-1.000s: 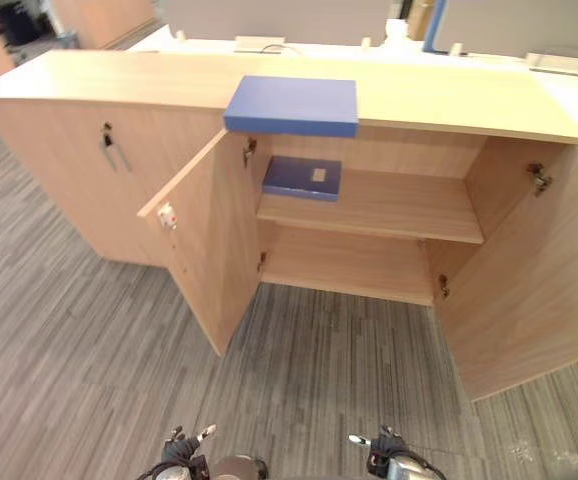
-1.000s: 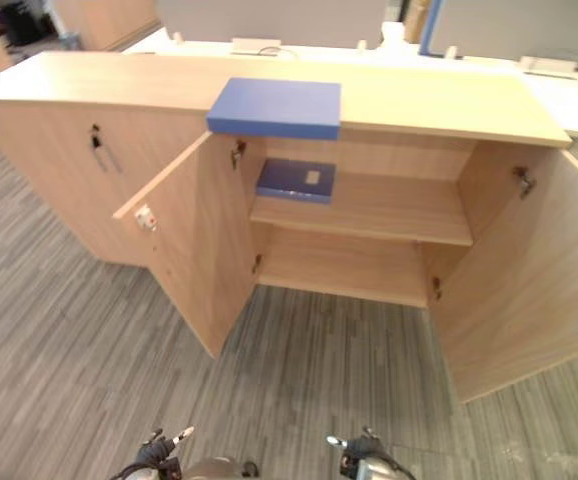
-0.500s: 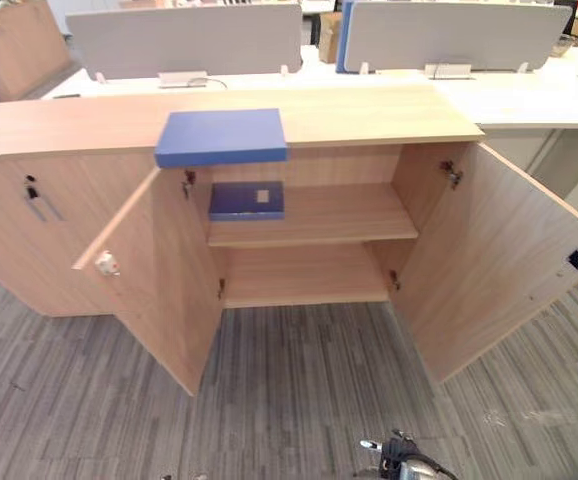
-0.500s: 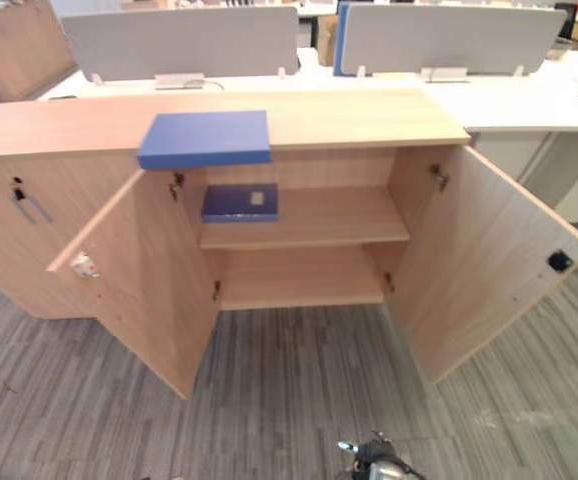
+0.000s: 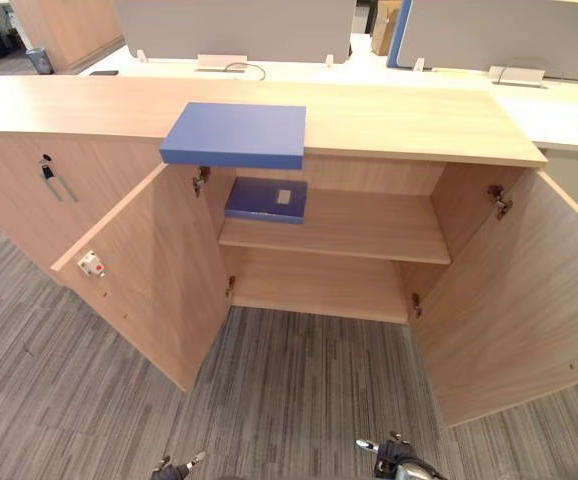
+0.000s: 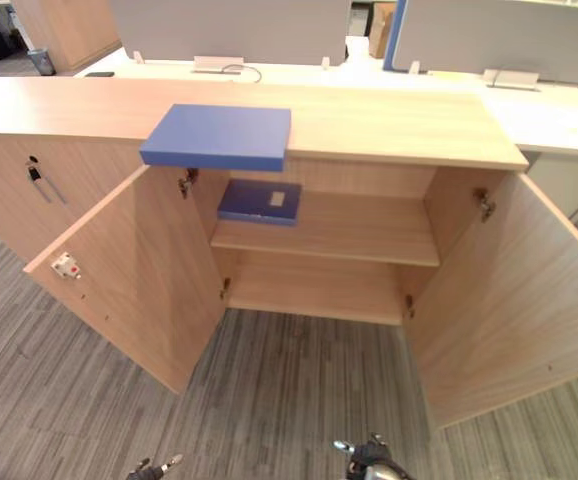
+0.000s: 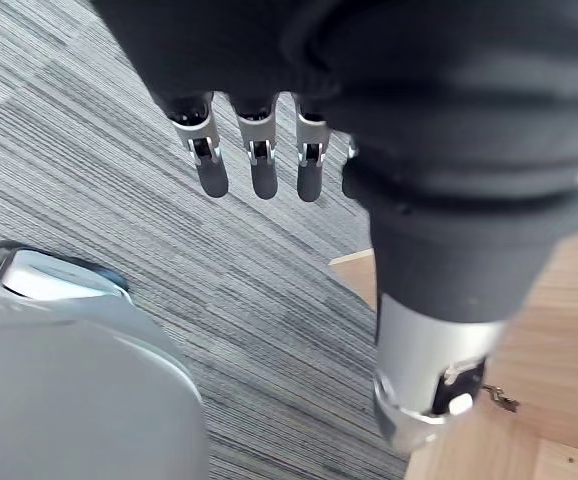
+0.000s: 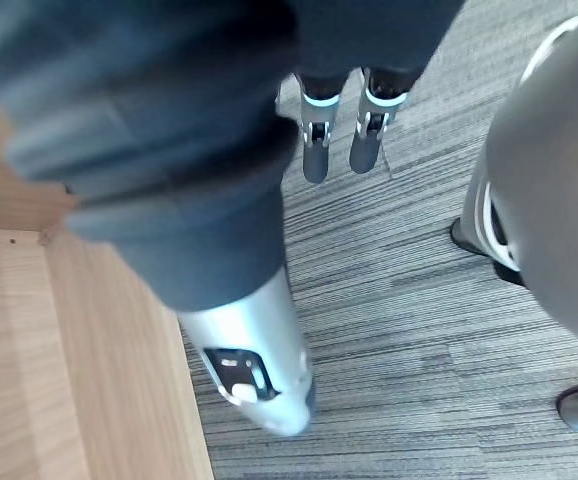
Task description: Walk over to the cabinet, pick up the folder, carry it to the office cabinet, place the folder inside the office cabinet, then close the office cabinet door
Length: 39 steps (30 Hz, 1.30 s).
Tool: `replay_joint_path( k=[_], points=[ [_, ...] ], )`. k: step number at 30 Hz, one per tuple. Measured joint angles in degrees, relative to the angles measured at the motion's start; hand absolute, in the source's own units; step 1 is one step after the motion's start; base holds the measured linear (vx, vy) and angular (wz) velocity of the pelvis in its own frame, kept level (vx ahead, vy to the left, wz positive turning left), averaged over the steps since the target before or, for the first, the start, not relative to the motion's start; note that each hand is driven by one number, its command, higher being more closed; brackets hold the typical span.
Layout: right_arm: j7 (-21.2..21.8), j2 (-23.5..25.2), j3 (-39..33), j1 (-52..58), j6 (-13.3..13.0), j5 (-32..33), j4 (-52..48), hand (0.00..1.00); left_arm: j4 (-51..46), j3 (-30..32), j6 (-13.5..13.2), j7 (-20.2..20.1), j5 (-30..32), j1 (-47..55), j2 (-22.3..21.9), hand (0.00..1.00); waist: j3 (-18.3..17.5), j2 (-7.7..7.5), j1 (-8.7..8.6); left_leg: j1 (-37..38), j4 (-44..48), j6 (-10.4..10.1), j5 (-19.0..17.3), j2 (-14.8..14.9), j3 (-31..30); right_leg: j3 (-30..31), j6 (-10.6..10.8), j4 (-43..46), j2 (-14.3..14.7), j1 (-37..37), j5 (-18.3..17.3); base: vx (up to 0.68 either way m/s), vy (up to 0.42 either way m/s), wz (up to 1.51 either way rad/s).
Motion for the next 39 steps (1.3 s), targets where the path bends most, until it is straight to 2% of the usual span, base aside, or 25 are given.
replay_joint_path(
  k=[1,2,3,5,7,8,9,10,11,13,15,19,22,24,25,27,28,29,31,33,34,35,37,38,39],
  points=[
    [0.0,0.0,0.7,0.0,0.0,0.0,0.0,0.0,-0.1,0.0,0.0,0.1,-0.6,0.0,0.0,0.0,0.0,0.09,0.26,-1.2,5.0,0.4,1.2,1.3,1.4,0.6,0.0,-0.8,0.6,1.5,0.0,0.18,0.108,-0.35],
    [0.0,0.1,1.0,0.3,0.0,0.0,0.0,0.0,-0.4,-0.4,-0.1,0.2,-1.4,0.0,0.4,0.0,0.2,-0.46,0.9,-2.9,10.2,1.4,2.6,2.2,2.6,1.2,0.0,-2.3,0.7,3.2,0.0,0.18,0.108,-0.33],
    [-0.2,0.1,0.8,0.3,0.0,0.0,0.0,0.0,-0.4,-1.1,-0.1,0.2,-1.7,0.0,0.5,0.0,0.1,-0.41,0.96,-3.6,11.3,2.5,0.2,2.7,3.9,1.9,-0.2,-2.9,0.6,3.9,-0.1,0.22,0.148,-0.31],
    [-0.6,-0.4,0.3,-0.3,0.0,0.1,0.0,0.0,-0.4,-2.2,-0.4,0.2,-1.9,-0.1,1.1,0.0,0.5,-0.92,1.13,-6.3,7.1,3.9,-4.2,2.4,6.2,3.2,0.7,-3.4,-1.2,4.3,0.4,0.16,0.177,-0.3],
    [-0.7,-0.6,0.3,-0.5,0.0,0.2,0.0,0.0,-0.4,-2.6,-0.4,0.3,-2.0,0.0,1.2,0.0,1.1,-1.01,1.36,-8.0,-1.7,3.8,-4.0,0.9,6.6,4.7,2.0,-3.2,-3.8,4.6,0.7,0.17,0.264,-0.37],
    [-0.7,-1.0,0.4,-0.3,0.0,0.2,0.1,0.0,-0.4,-3.4,-0.5,0.4,-2.2,0.1,1.2,0.0,1.2,-0.65,1.37,-8.6,-10.4,3.7,-0.8,0.0,6.2,5.5,4.5,-3.2,-5.5,5.3,0.2,0.2,0.327,-0.3],
    [-0.7,-1.4,0.6,-0.2,0.0,0.2,0.1,0.0,-0.3,-3.8,-0.5,0.4,-2.4,0.1,1.1,0.0,1.3,-0.1,1.34,-8.6,-14.5,3.5,3.7,-0.2,5.6,5.9,5.8,-3.1,-5.8,5.8,-0.1,0.26,0.362,-0.2],
    [-0.8,-1.1,1.6,0.3,0.2,0.2,0.2,0.0,-0.3,-4.2,-0.6,0.4,-2.6,0.5,1.8,0.0,1.4,-0.56,1.9,-6.1,-16.3,3.8,7.1,-2.0,7.0,7.8,7.3,-3.4,-7.0,6.8,-0.1,0.28,0.311,-0.01],
    [-0.7,-0.9,3.0,0.3,0.1,0.1,0.1,0.0,-0.4,-4.7,-0.9,0.6,-2.6,0.1,2.1,0.0,1.1,-1.51,1.77,-5.4,-17.6,4.3,7.0,-3.4,7.3,10.2,6.3,-5.4,-6.4,6.7,0.5,0.26,0.265,0.01],
    [-0.7,-0.7,3.0,-0.6,0.1,0.1,0.0,0.0,-0.4,-4.8,-1.0,0.6,-2.6,-0.8,2.4,0.0,1.3,-1.87,2.09,-5.6,-16.8,5.4,6.0,-4.9,7.7,10.9,5.4,-8.0,-6.4,7.1,1.7,0.18,0.159,0.07],
    [-0.7,-0.3,3.0,-1.7,0.0,-0.3,0.1,0.0,-0.3,-4.9,-1.1,0.6,-2.6,-0.9,2.2,0.0,1.5,-1.72,2.17,-5.2,-15.9,6.1,5.2,-5.4,8.1,12.2,6.0,-10.6,-6.6,8.3,4.3,0.17,0.151,-0.13],
    [-0.6,0.1,3.1,-1.4,0.0,-0.6,0.3,0.0,0.6,-5.0,-1.0,0.6,-2.6,-0.5,2.2,0.0,0.9,-1.56,2.68,-3.4,-16.7,5.8,4.8,-5.4,8.3,15.2,7.5,-13.7,-6.6,8.8,8.1,0.11,0.065,-0.46],
    [-0.7,-1.8,2.7,-0.2,0.1,-0.7,1.8,0.0,3.1,-6.7,-1.1,0.6,-2.6,-0.8,3.0,0.0,-0.5,-1.38,2.54,-1.5,-20.7,5.6,4.7,-7.4,7.5,17.2,8.5,-15.4,-7.9,7.8,9.2,0.06,0.059,-0.48],
    [-0.7,-4.0,2.0,0.9,0.4,-1.0,2.9,0.0,4.2,-8.3,-1.1,0.5,-2.6,-0.7,3.3,0.0,-1.5,-0.78,2.42,-0.1,-24.2,5.8,4.8,-9.8,7.2,18.4,8.7,-14.7,-10.0,6.1,9.4,0.06,0.173,-0.44],
    [-0.6,-4.7,1.0,1.4,0.6,-1.8,3.1,0.0,4.7,-8.9,-1.1,0.3,-2.6,-0.6,3.3,0.0,-1.6,-0.65,2.36,0.8,-25.9,6.3,5.1,-11.0,7.2,18.8,8.7,-13.4,-11.1,5.1,9.4,0.05,0.212,-0.43],
    [-0.6,-6.1,-0.2,2.2,0.8,-2.8,3.1,0.0,5.6,-9.7,-1.1,0.2,-2.5,-0.1,2.8,0.0,-2.5,0.82,2.28,3.0,-29.5,6.8,5.4,-12.7,7.3,21.2,8.7,-7.2,-13.1,1.5,9.3,0.06,0.244,-0.4],
    [-0.5,-6.4,-0.2,2.5,0.9,-2.8,2.9,0.0,5.6,-10.0,-1.1,0.1,-2.4,0.5,2.4,0.0,-2.9,1.7,2.07,4.8,-31.5,7.1,5.5,-13.5,7.8,21.6,8.6,-1.1,-14.5,-1.4,9.3,0.07,0.245,-0.38],
    [-0.3,-6.2,0.0,2.6,0.9,-2.8,2.6,0.0,5.5,-10.2,-1.1,0.1,-2.2,0.7,2.4,0.0,-2.6,2.15,2.0,6.7,-32.6,8.3,6.2,-14.3,8.5,21.5,7.6,6.7,-16.5,-4.7,9.0,0.08,0.232,-0.33],
    [0.0,-5.6,1.1,2.3,0.7,-2.8,1.1,0.0,5.1,-10.4,-1.2,0.0,-1.2,0.8,2.7,0.0,-2.0,1.61,1.61,9.7,-34.5,9.2,6.7,-15.8,9.3,21.3,5.7,18.0,-19.5,-9.4,7.7,0.07,0.165,-0.13],
    [0.0,-5.5,3.4,1.8,0.6,-2.8,0.5,0.0,5.1,-11.4,-1.3,-0.1,-0.5,0.7,3.0,0.0,-1.8,1.58,0.6,10.9,-35.3,9.5,6.9,-15.9,8.7,21.0,6.3,22.6,-18.1,-12.0,5.0,0.06,0.053,0.13],
    [-0.1,-5.4,4.7,1.5,0.4,-2.8,0.2,0.0,5.1,-12.2,-1.7,-0.1,-0.3,0.5,3.3,0.0,-1.5,1.61,0.12,11.5,-35.5,9.8,7.0,-15.7,7.7,20.9,6.6,22.4,-15.6,-12.7,3.0,0.07,-0.103,0.44],
    [-0.2,-5.2,5.3,1.3,0.2,-2.8,0.2,0.0,5.1,-13.0,-1.8,-0.1,-0.2,0.4,3.5,0.0,-1.0,1.39,-0.63,11.6,-35.1,9.8,7.1,-15.1,6.6,21.1,6.7,19.0,-12.1,-12.4,2.2,0.07,-0.135,0.52],
    [-0.3,-4.6,5.2,1.6,-0.1,-2.8,0.2,0.0,4.3,-13.9,-1.9,-1.0,-0.2,0.2,3.8,0.0,-0.5,0.68,-0.56,12.2,-34.9,9.4,7.1,-15.2,4.9,19.9,5.1,11.9,-9.7,-9.8,2.2,0.07,-0.139,0.42],
    [-0.3,-4.4,5.4,1.7,0.0,-2.8,0.2,0.0,3.4,-15.0,-2.3,-2.2,-0.9,0.4,4.0,0.0,-0.4,0.95,-0.48,11.7,-35.2,8.9,7.4,-14.5,4.4,19.2,5.7,7.5,-8.4,-8.0,1.6,0.06,-0.123,0.27],
    [-0.2,-4.5,5.6,1.6,-0.1,-2.8,0.1,0.0,3.0,-15.8,-2.3,-2.7,-1.5,0.5,4.0,0.0,-0.3,1.29,-0.61,11.2,-35.2,8.5,7.6,-13.9,4.2,18.3,5.3,6.1,-7.6,-7.6,2.4,0.04,-0.144,0.27]
  ],
)
